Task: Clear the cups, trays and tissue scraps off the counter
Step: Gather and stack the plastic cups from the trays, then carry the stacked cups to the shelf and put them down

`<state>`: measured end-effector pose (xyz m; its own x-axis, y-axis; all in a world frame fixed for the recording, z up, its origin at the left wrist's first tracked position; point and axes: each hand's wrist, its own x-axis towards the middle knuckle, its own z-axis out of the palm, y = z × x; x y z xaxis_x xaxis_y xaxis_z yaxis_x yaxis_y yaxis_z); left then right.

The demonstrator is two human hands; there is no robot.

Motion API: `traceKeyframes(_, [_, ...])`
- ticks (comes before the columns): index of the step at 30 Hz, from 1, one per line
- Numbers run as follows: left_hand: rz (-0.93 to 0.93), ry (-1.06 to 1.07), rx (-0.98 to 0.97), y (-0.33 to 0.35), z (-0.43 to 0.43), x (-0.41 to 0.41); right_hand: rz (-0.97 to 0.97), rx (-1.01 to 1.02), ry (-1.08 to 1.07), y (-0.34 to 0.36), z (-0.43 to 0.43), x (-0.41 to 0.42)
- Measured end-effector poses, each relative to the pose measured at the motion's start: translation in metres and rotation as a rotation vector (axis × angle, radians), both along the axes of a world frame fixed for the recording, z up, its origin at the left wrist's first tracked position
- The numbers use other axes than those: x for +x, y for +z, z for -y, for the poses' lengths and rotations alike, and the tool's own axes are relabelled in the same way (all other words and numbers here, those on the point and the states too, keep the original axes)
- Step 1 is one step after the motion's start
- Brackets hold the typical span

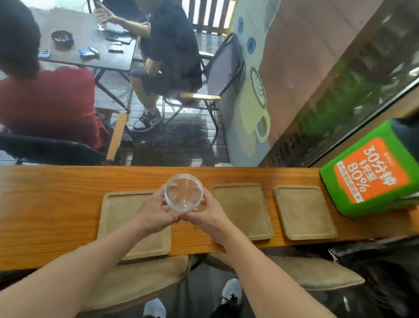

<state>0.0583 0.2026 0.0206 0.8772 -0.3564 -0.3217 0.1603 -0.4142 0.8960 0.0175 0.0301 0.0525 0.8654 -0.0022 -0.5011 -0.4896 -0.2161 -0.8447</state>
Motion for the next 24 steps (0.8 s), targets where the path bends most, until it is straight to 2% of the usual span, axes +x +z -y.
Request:
traceKeyframes(4, [0.076,-0.189,-0.037,0.026,0.053,-0.001,0.055,-0.008,-0.151,0.026,0.048,-0.028])
traceKeyframes(12, [0.14,-0.425,-0.094,0.064,0.164,-0.038,0.134,0.004,-0.314,0.07,0.147,-0.104])
traceKeyframes(24, [0.224,-0.669,-0.143,0.098,0.331,-0.17,0.265,-0.071,-0.621,0.091,0.278,-0.273])
